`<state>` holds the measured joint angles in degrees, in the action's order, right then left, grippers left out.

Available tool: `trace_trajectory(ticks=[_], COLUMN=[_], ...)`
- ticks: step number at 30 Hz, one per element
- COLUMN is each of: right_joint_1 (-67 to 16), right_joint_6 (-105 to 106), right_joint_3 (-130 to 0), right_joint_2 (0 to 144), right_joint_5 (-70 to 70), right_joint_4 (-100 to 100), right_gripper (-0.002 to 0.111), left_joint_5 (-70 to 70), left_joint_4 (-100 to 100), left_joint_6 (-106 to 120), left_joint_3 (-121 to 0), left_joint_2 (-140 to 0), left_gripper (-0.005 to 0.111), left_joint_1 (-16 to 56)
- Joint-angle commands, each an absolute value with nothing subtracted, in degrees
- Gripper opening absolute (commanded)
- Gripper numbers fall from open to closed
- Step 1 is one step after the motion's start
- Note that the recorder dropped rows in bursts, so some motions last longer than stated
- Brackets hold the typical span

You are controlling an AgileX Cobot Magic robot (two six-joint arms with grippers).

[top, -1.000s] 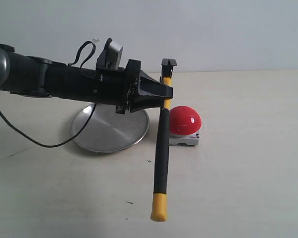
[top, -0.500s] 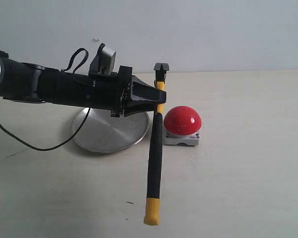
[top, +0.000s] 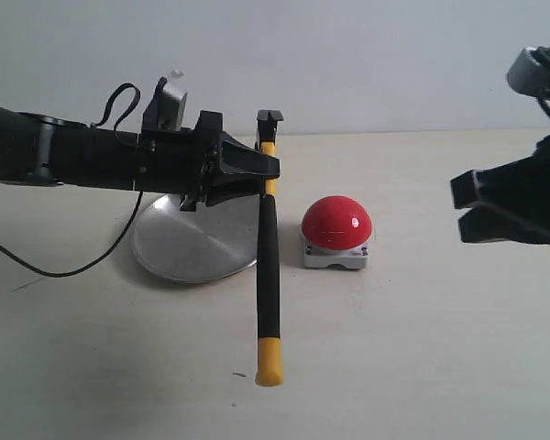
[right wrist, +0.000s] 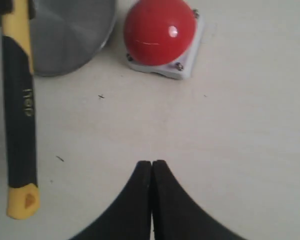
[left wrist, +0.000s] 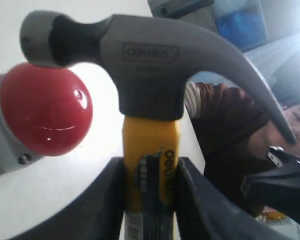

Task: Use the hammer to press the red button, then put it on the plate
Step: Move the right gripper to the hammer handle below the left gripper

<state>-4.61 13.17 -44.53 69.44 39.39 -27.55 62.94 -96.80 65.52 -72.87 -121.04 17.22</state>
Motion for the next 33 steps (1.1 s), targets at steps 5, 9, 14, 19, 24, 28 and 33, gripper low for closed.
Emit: trace_trajectory(ticks=[5, 9, 14, 19, 24, 28, 33], right_joint_1=[-19.7, -24.5, -30.9, -35.3, -38.6, -38.6, -38.6], right_joint_6=[13.8, 15.4, 14.9, 14.9, 14.8, 13.3, 13.3], right_joint_3=[-40.5, -40.5, -40.5, -40.5, -40.5, -40.7, -45.6], right_joint_2=[70.1, 73.7, 81.6, 88.0, 92.8, 95.9, 99.7], right_joint_5=[17.1, 14.7, 8.8, 1.6, -3.8, -6.2, -0.6], right_joint_4=[-32.4, -32.4, -33.4, -39.3, -40.6, -41.1, -41.1], right_gripper=[0.0, 0.015, 0.043, 0.069, 0.07, 0.07, 0.07], left_joint_5=[61.9, 61.6, 61.1, 61.1, 61.1, 61.1, 61.2], left_joint_4=[-99.9, -99.9, -99.9, -99.9, -99.9, -99.9, -99.9], left_joint_6=[64.2, 64.2, 64.2, 64.3, 64.3, 64.3, 64.3], left_joint_3=[-73.1, -73.1, -73.4, -73.4, -73.4, -73.4, -73.4], left_joint_2=[-119.5, -119.5, -119.5, -119.5, -119.5, -119.5, -119.5], left_gripper=[0.0, 0.0, 0.0, 0.0, 0.0, 0.0, 0.0], left_joint_1=[17.0, 16.9, 16.6, 16.6, 16.6, 16.6, 16.6])
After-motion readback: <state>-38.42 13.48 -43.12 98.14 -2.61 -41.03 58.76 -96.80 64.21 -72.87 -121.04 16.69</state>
